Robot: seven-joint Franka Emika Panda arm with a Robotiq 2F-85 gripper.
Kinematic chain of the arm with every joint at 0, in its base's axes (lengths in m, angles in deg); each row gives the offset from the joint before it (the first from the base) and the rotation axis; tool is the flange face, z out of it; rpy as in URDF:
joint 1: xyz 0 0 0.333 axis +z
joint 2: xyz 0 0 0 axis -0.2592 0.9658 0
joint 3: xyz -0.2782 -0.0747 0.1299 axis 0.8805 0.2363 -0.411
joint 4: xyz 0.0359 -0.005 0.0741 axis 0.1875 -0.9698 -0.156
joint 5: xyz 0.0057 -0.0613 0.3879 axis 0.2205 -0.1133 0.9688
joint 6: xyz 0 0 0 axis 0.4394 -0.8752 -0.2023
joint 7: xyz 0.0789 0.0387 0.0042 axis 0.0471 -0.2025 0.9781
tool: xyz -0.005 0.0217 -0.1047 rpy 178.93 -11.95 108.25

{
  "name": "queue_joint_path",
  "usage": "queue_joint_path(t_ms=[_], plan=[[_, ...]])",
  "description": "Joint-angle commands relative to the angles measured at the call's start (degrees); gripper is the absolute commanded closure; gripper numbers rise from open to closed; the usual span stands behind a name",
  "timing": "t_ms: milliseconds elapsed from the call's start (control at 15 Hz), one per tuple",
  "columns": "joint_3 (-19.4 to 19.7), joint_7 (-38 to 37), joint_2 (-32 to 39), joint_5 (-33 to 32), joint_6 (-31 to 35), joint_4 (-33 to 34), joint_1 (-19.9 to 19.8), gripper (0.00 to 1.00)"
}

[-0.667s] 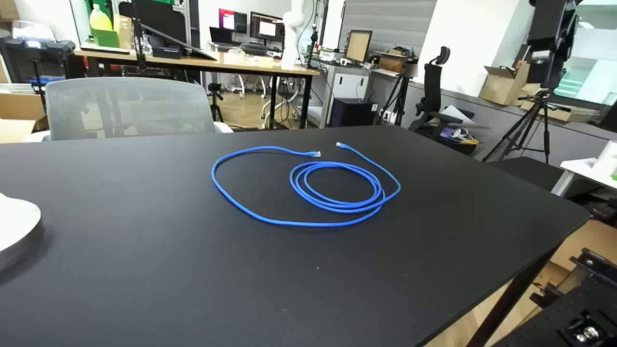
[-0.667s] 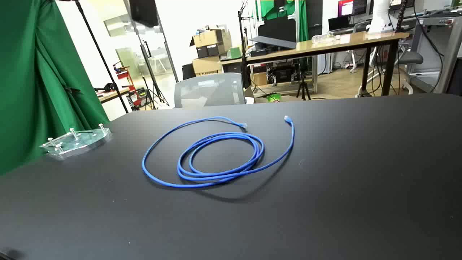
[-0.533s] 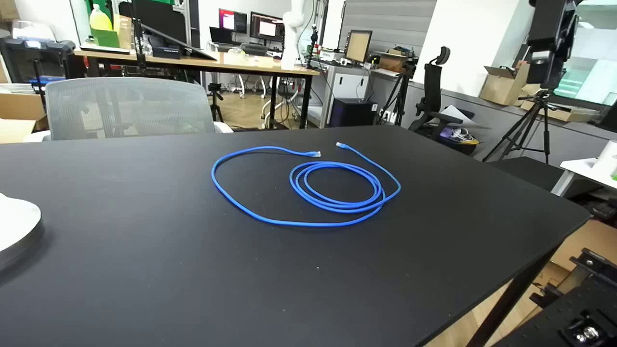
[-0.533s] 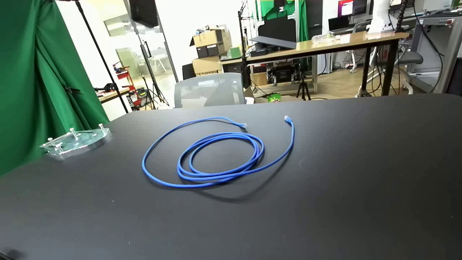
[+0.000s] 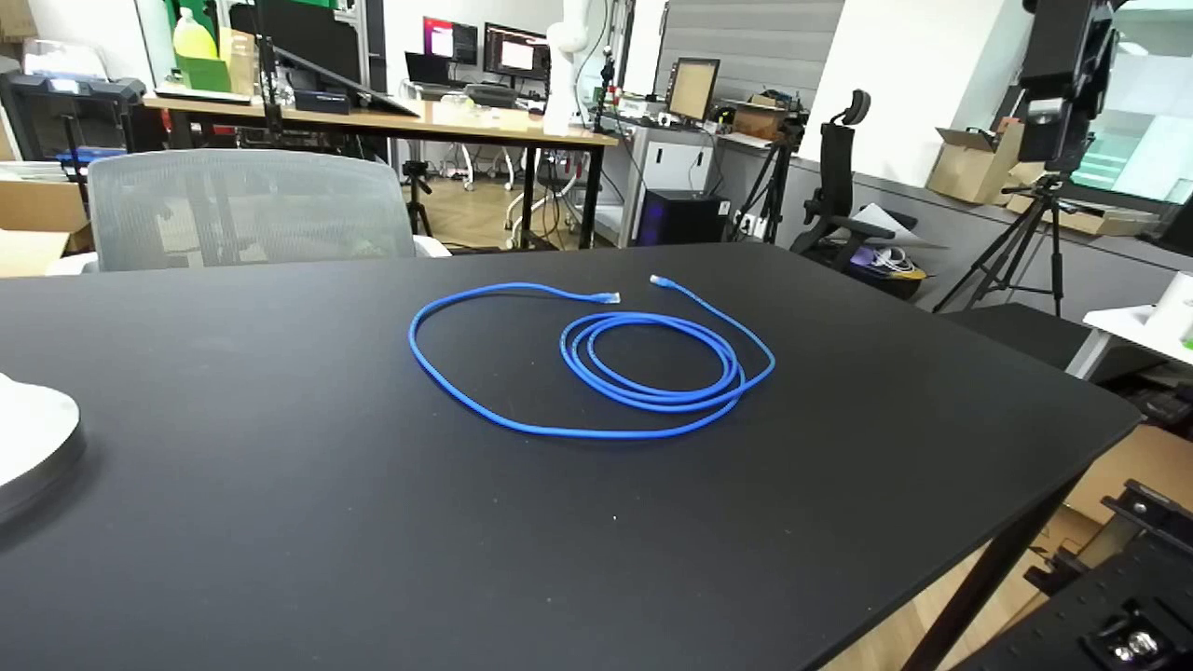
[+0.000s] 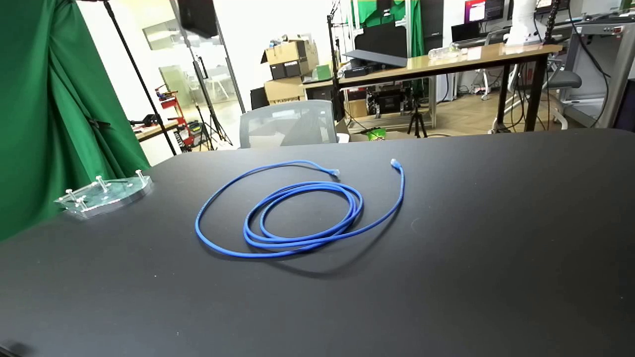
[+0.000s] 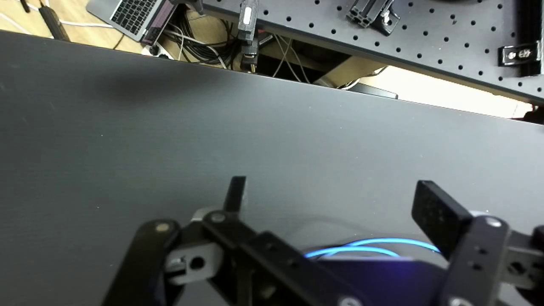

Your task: Untangle the blue cable

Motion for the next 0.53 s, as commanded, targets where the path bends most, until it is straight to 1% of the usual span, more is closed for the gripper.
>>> queue_joint_path(t_ms=[0,67,133,267,467], plan=[[-0.9,0.2,0.1,0.3,-0.1,0.1,-0.9,0.00],[-1.5,-2.8,-0.1,-0.5,1.4,0.0,-1.4,0.00],[-1.6,-4.1,0.3,0.0,2.4,0.3,-1.5,0.00],[-2.1,-8.6,2.2,0.2,6.9,0.9,-2.0,0.00],[-3.4,-16.3,6.4,0.0,15.7,1.8,-2.6,0.00]])
